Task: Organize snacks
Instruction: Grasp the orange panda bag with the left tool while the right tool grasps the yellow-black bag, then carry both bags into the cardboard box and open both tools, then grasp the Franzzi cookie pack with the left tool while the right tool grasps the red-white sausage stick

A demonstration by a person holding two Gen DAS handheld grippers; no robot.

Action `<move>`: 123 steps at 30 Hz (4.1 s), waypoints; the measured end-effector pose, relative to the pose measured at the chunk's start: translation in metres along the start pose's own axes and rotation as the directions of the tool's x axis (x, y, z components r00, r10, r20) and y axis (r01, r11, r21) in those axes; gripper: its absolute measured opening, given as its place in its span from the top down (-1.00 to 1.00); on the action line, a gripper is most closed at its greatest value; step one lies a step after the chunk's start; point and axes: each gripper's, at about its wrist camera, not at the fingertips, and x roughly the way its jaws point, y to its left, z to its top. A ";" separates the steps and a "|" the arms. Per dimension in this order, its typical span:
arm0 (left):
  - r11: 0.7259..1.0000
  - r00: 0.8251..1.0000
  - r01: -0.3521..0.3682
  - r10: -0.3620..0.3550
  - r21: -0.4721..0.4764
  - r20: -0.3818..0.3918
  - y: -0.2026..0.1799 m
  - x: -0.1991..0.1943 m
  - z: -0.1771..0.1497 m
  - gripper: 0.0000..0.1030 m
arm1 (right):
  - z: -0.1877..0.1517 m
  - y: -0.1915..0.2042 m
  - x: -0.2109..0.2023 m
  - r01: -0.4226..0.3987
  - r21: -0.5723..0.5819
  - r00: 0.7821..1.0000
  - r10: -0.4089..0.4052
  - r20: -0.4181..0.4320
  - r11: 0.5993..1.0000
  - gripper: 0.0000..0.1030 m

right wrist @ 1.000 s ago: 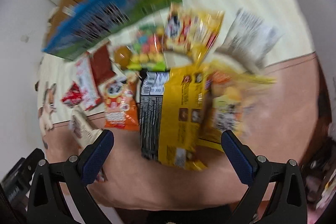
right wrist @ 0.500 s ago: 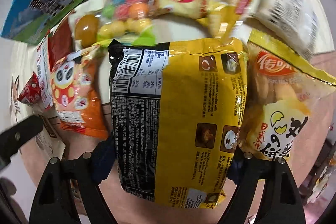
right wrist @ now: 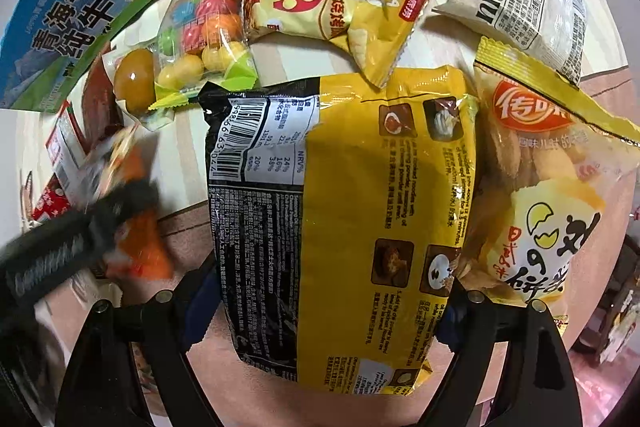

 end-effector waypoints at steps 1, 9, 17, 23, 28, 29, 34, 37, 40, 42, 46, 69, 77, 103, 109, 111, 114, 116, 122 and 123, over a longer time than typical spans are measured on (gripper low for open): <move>1.000 1.000 -0.005 0.005 -0.006 -0.001 0.003 0.000 -0.009 -0.07 | 0.000 0.005 0.003 0.010 -0.003 1.000 -0.010 0.010 1.000 -0.69; 0.997 0.999 0.015 -0.018 -0.075 -0.043 0.038 0.021 -0.063 -0.07 | -0.027 0.021 0.020 0.044 -0.121 0.999 -0.046 -0.016 0.992 -0.69; 0.995 0.999 -0.013 0.009 -0.102 -0.031 0.042 0.039 -0.073 -0.09 | -0.016 0.016 0.043 -0.007 -0.159 0.999 0.001 -0.039 0.987 -0.97; 0.982 0.999 -0.048 0.043 -0.181 -0.030 0.016 0.050 -0.078 -0.05 | 0.004 0.013 0.064 -0.017 -0.188 0.999 0.008 -0.050 0.982 -0.96; 0.972 0.996 -0.089 0.086 -0.218 -0.022 0.012 0.039 -0.086 0.03 | -0.006 0.012 0.050 -0.001 -0.225 1.000 0.000 -0.002 0.974 -0.68; 0.971 0.996 -0.093 0.091 -0.222 -0.022 0.011 0.035 -0.090 0.04 | -0.006 0.010 0.048 -0.023 -0.229 1.000 0.024 0.000 0.973 -0.67; 0.974 0.994 -0.091 0.100 -0.206 0.035 0.005 0.002 -0.106 0.05 | -0.008 0.006 0.032 -0.071 -0.265 0.997 0.079 0.020 0.961 -0.67; 0.977 0.992 -0.071 0.089 -0.201 0.086 0.004 -0.028 -0.111 0.05 | -0.010 0.001 0.011 -0.101 -0.273 0.992 0.118 0.048 0.957 -0.67; 0.980 0.987 -0.034 0.064 -0.196 0.147 0.005 -0.060 -0.108 0.05 | -0.011 -0.001 -0.017 -0.128 -0.288 0.985 0.155 0.071 0.949 -0.67; 0.981 0.980 -0.006 0.045 -0.194 0.196 0.005 -0.092 -0.102 0.05 | -0.005 0.002 -0.042 -0.145 -0.298 0.978 0.181 0.099 0.944 -0.67; 0.983 0.960 0.069 -0.019 -0.170 0.278 0.007 -0.146 -0.059 0.05 | 0.025 0.012 -0.094 -0.207 -0.302 0.951 0.264 0.162 0.930 -0.67; 0.986 0.994 0.094 -0.084 -0.135 0.076 0.059 -0.081 0.279 0.04 | 0.325 0.165 -0.076 -0.043 -0.360 0.984 0.102 0.148 0.932 -0.67; 0.991 0.998 0.064 -0.066 -0.121 -0.008 0.062 -0.033 0.303 0.03 | 0.366 0.175 -0.008 0.016 -0.390 0.997 0.013 0.071 0.921 -0.67; 0.984 0.980 0.053 -0.019 -0.169 0.197 0.074 -0.083 0.235 -0.83 | 0.311 0.136 -0.049 0.059 -0.345 0.986 0.000 0.167 0.937 -0.93; 0.985 0.949 0.021 0.035 -0.174 0.312 0.077 -0.129 0.186 -0.83 | 0.270 0.111 -0.089 0.077 -0.330 0.958 0.021 0.285 0.941 -0.93; 0.983 0.940 0.017 0.046 -0.182 0.338 0.077 -0.140 0.172 -0.83 | 0.259 0.117 -0.108 0.084 -0.332 0.949 0.026 0.314 0.940 -0.93; 0.982 0.923 0.010 0.065 -0.191 0.380 0.075 -0.157 0.153 -0.83 | 0.230 0.113 -0.132 0.087 -0.335 0.932 0.042 0.360 0.938 -0.93; 0.982 0.910 0.008 0.072 -0.191 0.407 0.075 -0.170 0.133 -0.83 | 0.215 0.114 -0.148 0.081 -0.336 0.922 0.057 0.382 0.938 -0.93; 0.983 0.882 -0.006 0.092 -0.183 0.463 0.065 -0.202 0.084 -0.83 | 0.164 0.107 -0.190 0.058 -0.335 0.887 0.106 0.450 0.940 -0.93; 0.983 0.879 -0.001 0.090 -0.186 0.469 0.064 -0.206 0.078 -0.83 | 0.157 0.105 -0.194 0.053 -0.335 0.884 0.112 0.455 0.941 -0.93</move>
